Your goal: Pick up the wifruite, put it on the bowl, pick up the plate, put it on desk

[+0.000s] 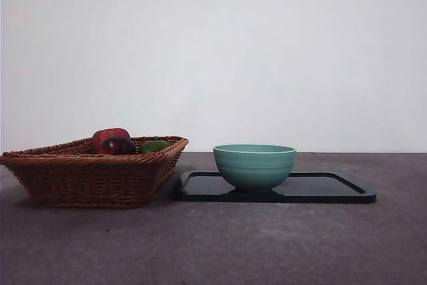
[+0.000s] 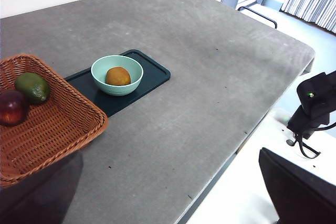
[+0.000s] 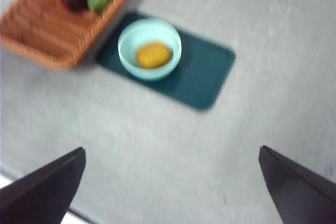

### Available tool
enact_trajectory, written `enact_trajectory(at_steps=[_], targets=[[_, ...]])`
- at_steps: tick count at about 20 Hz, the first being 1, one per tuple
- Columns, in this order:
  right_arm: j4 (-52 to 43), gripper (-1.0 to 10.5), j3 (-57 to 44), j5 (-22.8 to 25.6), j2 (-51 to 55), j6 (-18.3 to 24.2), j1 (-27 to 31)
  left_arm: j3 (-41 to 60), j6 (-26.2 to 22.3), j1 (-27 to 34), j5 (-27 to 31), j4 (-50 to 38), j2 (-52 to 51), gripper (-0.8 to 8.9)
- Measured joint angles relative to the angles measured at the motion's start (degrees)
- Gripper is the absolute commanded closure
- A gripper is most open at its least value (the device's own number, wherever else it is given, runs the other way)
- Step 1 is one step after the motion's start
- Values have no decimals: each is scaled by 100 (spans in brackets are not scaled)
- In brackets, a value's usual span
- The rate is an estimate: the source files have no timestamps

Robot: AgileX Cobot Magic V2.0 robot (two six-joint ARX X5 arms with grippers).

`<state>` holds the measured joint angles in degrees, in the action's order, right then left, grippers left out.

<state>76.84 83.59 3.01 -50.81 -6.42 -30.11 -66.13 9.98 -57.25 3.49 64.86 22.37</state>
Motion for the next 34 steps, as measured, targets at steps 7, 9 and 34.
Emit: enact_trajectory(at_steps=[7,9,34], targets=[[-549,399,-1947,-190,2271,-116,0,0,2,0,0,0,0,192],[-555,399,-2068,-192,2594,-133,0,0,2,2,0,-2,0,192],[-868,399,-2074,-452,2752,-291,-11,0,284,2,-293,-3512,3130,203]])
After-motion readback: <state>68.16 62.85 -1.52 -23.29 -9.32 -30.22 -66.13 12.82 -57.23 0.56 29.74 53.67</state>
